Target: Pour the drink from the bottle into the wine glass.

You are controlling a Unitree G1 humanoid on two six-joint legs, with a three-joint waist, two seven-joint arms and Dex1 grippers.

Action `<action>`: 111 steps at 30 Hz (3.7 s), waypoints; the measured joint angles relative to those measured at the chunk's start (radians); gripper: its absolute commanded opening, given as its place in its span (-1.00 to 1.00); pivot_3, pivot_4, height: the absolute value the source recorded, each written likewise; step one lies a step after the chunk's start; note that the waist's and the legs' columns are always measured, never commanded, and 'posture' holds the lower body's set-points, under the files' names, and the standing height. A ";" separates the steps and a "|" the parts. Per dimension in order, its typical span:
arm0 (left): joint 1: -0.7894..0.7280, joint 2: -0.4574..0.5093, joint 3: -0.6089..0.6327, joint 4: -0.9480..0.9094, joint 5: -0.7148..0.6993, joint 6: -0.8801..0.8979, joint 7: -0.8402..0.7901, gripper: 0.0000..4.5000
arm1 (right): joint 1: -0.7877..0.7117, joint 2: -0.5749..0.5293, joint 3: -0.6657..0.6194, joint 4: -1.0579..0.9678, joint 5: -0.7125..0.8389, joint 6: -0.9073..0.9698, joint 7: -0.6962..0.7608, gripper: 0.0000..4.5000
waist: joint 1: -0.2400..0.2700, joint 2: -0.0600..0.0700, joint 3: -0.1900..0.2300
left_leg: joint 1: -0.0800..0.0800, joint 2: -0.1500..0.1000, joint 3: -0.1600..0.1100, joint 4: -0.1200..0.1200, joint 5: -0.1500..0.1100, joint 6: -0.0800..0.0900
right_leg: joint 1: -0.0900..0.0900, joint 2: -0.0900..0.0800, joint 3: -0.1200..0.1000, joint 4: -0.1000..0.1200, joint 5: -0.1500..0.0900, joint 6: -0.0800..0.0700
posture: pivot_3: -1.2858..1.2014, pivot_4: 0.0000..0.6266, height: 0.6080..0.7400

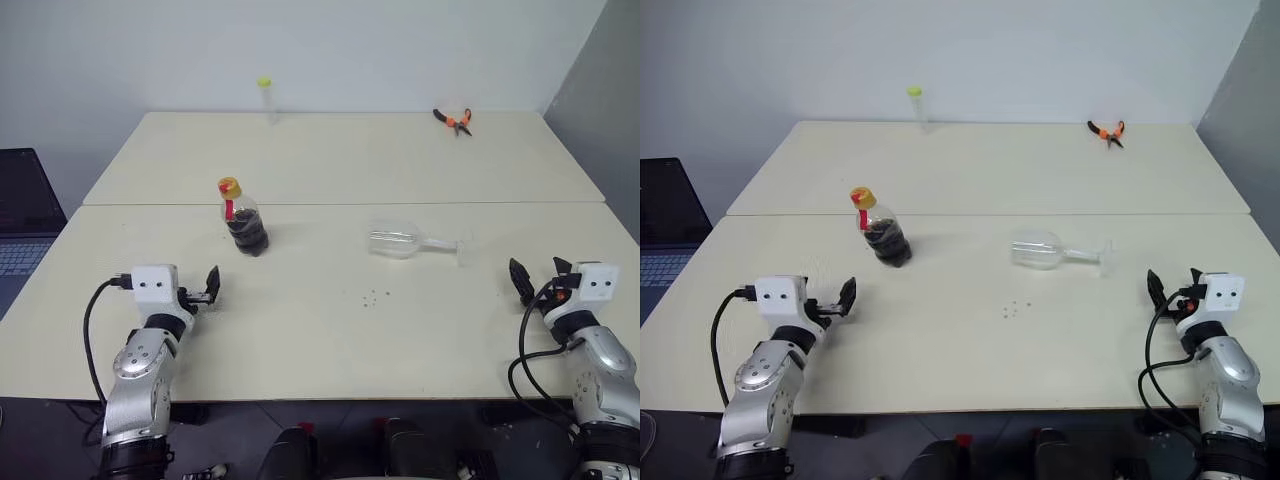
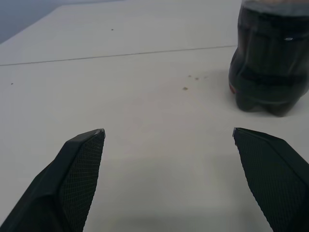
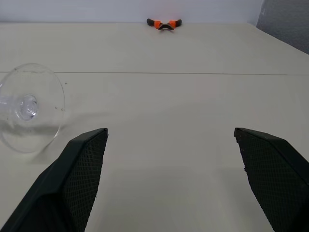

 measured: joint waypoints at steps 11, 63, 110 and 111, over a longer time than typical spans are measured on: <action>-0.001 0.021 0.001 -0.002 -0.016 0.011 -0.026 1.00 | 0.015 0.002 0.002 -0.046 0.005 0.006 0.003 1.00 | 0.000 0.000 0.000 | 0.000 0.000 0.000 0.000 0.000 0.000 | 0.000 0.000 0.000 0.000 0.000 0.000 | 0.03 -0.52 1.00; -0.488 0.059 -0.147 0.563 0.035 -0.180 -0.330 1.00 | -0.042 -0.125 0.384 -0.777 0.258 0.437 0.285 1.00 | 0.002 -0.006 0.003 | -0.004 -0.002 -0.009 0.003 0.000 0.000 | 0.000 0.000 -0.006 -0.001 0.000 0.000 | 0.03 -0.52 1.00; -0.383 0.019 -0.542 0.055 0.019 0.106 -0.709 -0.19 | -0.247 -0.099 0.432 -0.905 0.338 0.857 -0.007 1.00 | 0.000 -0.006 0.004 | -0.005 -0.002 -0.010 0.004 0.000 0.000 | -0.001 0.000 -0.006 0.000 -0.001 0.000 | 0.03 -0.52 1.00; -0.386 0.019 -0.545 0.055 0.021 0.106 -0.715 -0.19 | -0.260 -0.098 0.432 -0.900 0.338 0.874 -0.015 1.00 | 0.000 -0.006 0.004 | -0.005 -0.002 -0.010 0.004 0.000 0.000 | -0.001 0.000 -0.006 0.000 -0.001 0.000 | 0.03 -0.52 1.00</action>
